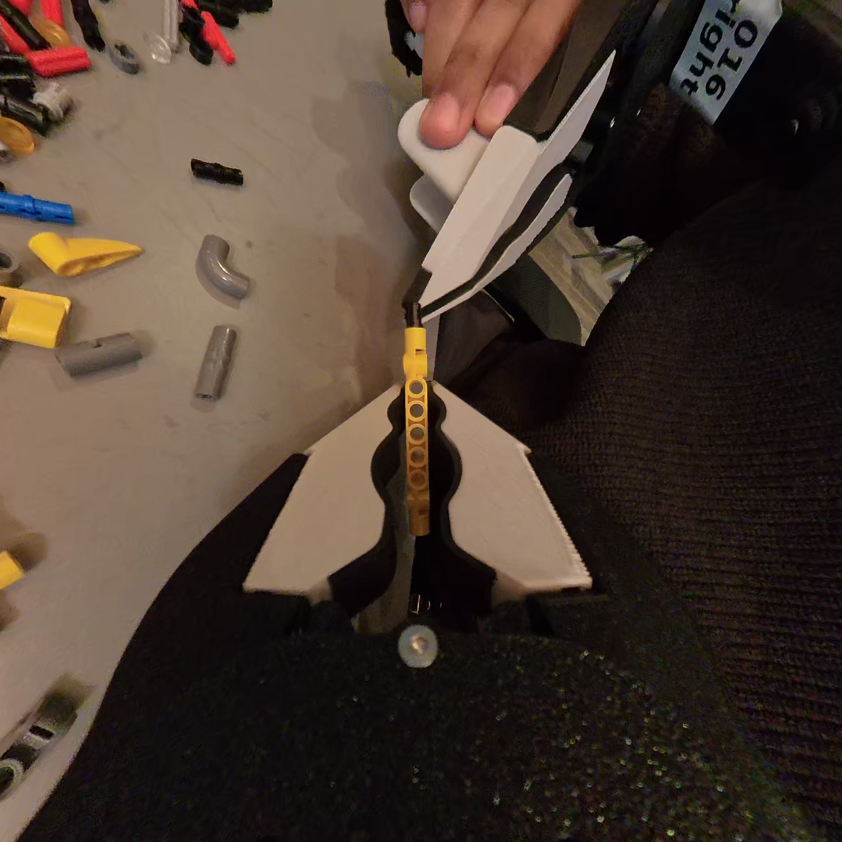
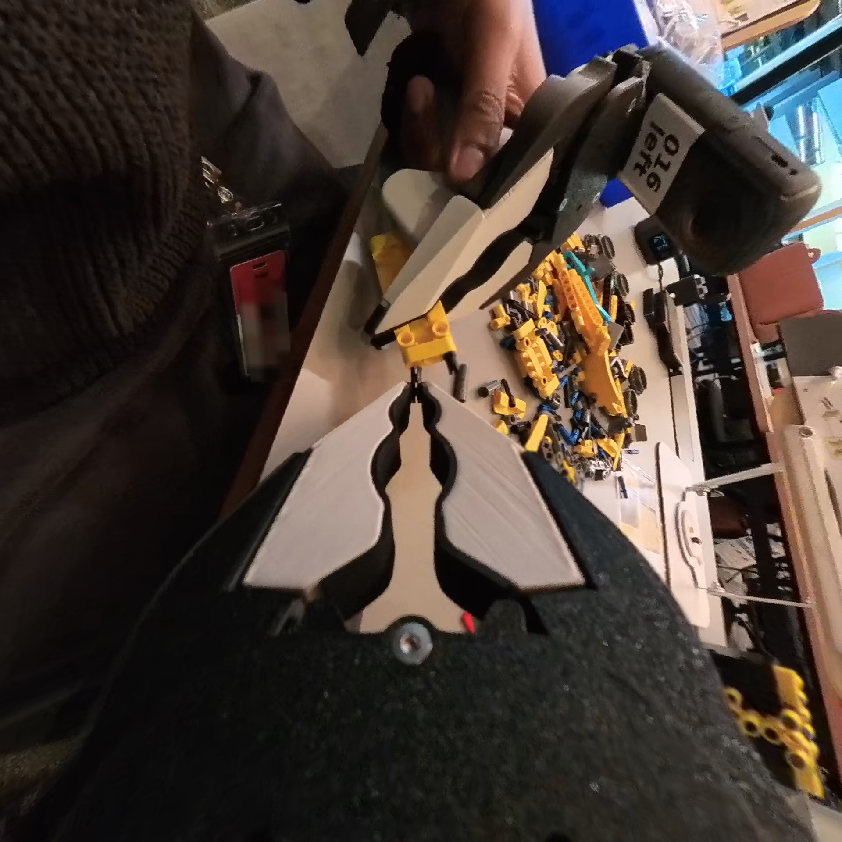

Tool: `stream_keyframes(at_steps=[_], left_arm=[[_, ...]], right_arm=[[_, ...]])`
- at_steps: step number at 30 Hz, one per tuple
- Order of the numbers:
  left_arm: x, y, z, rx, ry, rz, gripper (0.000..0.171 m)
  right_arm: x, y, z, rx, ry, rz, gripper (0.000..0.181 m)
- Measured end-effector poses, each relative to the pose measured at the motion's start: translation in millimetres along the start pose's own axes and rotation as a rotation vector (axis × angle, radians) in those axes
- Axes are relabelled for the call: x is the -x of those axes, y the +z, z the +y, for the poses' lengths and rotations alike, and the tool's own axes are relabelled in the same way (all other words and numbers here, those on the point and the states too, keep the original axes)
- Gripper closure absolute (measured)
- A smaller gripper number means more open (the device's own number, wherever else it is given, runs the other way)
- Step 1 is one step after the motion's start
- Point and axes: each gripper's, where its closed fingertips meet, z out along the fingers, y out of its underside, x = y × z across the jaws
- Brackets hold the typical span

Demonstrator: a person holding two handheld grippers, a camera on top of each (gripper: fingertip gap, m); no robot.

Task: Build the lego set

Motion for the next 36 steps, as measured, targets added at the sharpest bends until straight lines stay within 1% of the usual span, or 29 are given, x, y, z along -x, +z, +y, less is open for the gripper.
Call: stream_keyframes(at_steps=[3,8,14,17,20,24,30,36], left_arm=[[2.0,1.2,0.7,0.005,-0.005,-0.010,0.166],[4.2,4.2,4.9,0.042,0.011,-0.039,0.166],[4.6,5.1,5.7,0.092,0.029,-0.052,0.166],[4.6,5.2,5.9,0.104,0.036,-0.061,0.166],[4.8,5.0,5.7,0.107,0.010,-0.045,0.166],[4.8,5.2,5.4,0.111,0.004,-0.050,0.167],[5.0,5.0,5.1,0.092,-0.013,-0.038,0.167],[4.9,6.1,5.3,0.132,0.042,-0.070,0.167]], right_arm=[[1.4,1.5,-0.8,-0.021,0.011,-0.007,0.177],[5.9,3.8,0.8,-0.001,-0.062,-0.021,0.177],[6.7,2.1,0.3,0.047,-0.267,-0.079,0.178],[7.3,2.3,0.3,0.025,-0.278,-0.129,0.179],[7.0,3.1,0.7,0.018,-0.278,-0.174,0.179],[7.5,3.2,0.7,0.003,-0.193,-0.236,0.179],[8.0,3.8,1.4,-0.033,0.070,-0.315,0.179],[10.2,4.0,-2.5,-0.091,0.294,-0.390,0.179]])
